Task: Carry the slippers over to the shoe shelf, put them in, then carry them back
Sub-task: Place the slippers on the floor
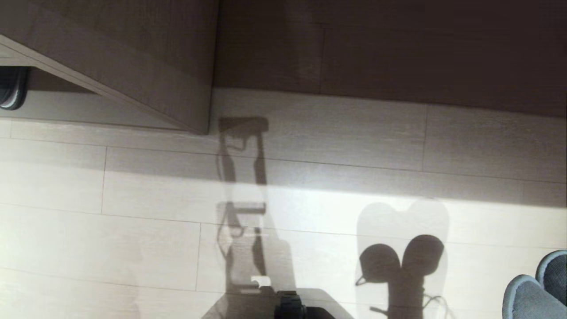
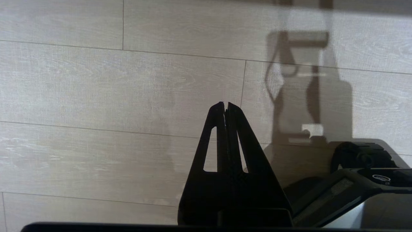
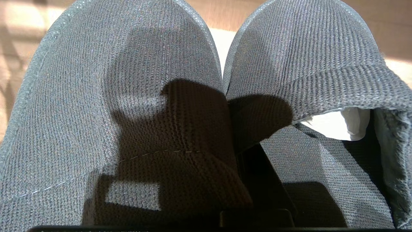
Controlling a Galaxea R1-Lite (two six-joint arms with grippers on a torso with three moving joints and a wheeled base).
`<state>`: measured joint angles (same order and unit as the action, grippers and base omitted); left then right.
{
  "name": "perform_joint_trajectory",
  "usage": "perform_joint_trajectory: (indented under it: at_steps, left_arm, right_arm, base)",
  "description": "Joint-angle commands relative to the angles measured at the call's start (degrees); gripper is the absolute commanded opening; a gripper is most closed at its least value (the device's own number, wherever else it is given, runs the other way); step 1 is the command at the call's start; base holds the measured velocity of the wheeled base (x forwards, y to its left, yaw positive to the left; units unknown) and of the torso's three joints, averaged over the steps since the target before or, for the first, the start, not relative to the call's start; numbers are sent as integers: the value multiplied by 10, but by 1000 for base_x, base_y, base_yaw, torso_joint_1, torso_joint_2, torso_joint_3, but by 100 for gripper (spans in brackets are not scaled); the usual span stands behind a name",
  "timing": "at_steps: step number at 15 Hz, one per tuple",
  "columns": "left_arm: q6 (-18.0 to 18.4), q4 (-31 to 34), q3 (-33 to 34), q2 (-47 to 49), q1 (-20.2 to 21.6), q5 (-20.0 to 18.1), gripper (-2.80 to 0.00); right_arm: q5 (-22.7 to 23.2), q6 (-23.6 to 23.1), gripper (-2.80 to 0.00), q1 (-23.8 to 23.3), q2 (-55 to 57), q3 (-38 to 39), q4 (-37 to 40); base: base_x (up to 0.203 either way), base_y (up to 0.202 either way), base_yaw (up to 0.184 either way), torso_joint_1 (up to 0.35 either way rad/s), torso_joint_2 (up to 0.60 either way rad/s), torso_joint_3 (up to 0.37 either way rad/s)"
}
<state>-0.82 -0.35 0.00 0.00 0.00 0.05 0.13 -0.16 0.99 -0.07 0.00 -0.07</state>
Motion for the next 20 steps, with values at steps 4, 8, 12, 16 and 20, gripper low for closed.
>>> perform_joint_trajectory:
  at_steps: [4, 8, 12, 16, 20]
  left_arm:
    - [-1, 0, 0, 0, 0, 0, -280]
    - [-1, 0, 0, 0, 1, 0, -280]
    - [-1, 0, 0, 0, 1, 0, -280]
    - [-1, 0, 0, 0, 1, 0, -280]
    - [-1, 0, 0, 0, 0, 0, -280]
  right_arm:
    - [0, 0, -280, 1, 1, 1, 1]
    - [0, -2, -280, 0, 2, 1, 0]
    - [-10, 10, -280, 0, 2, 1, 0]
    - [-10, 15, -280, 0, 2, 1, 0]
    - [-10, 14, -280, 1, 2, 1, 0]
  base:
    - [0, 0, 0, 3, 5, -197]
    - [0, 0, 0, 2, 2, -202]
    - [0, 0, 0, 3, 2, -199]
    - [0, 0, 0, 2, 5, -122]
    - [0, 0, 0, 1, 0, -17]
